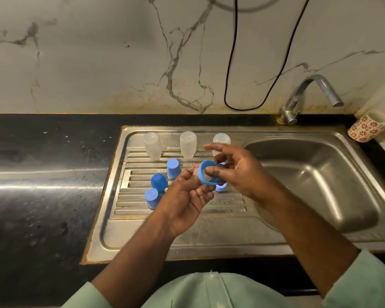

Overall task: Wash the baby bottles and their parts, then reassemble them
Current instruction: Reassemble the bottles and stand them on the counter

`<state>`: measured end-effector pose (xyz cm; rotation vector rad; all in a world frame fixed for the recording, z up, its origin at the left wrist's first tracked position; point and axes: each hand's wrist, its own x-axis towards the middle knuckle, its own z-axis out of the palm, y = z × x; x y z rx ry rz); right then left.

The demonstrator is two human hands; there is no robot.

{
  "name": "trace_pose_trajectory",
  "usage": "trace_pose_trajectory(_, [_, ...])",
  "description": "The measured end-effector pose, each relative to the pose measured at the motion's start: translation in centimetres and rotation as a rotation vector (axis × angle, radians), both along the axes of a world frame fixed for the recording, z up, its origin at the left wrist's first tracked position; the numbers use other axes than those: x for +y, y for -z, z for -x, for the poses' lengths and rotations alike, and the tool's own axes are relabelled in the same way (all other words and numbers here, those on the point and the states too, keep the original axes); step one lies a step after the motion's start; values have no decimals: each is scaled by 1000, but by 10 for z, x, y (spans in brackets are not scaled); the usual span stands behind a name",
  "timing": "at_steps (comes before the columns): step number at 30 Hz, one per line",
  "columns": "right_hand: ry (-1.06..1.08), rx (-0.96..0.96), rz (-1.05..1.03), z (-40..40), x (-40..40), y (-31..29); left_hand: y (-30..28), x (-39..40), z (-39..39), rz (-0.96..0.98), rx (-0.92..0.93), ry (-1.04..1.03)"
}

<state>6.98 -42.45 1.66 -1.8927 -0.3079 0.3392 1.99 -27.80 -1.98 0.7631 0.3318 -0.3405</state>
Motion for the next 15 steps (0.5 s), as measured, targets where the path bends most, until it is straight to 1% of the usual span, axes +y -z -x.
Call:
trace_pose_trajectory(1, [-36, -20, 79, -3, 1, -1, 0, -1, 0, 3, 10, 17])
trace_pose_trajectory(2, [-51, -23, 110, -4, 3, -2, 0, -2, 0, 3, 24, 30])
trace_pose_trajectory(6, [-32, -5, 82, -6, 6, -3, 2, 1, -2, -22, 107, 85])
trace_pose_trajectory(9, [24, -50, 41, -2, 12, 1, 4, 6, -3, 5, 170, 150])
trace_pose_trajectory(12, [2, -108, 133, 2, 18, 4, 9, 8, -5, 38, 245, 130])
trace_pose_trajectory(15, [-80, -54, 202, 2, 12, 3, 8, 12, -9, 23, 262, 124])
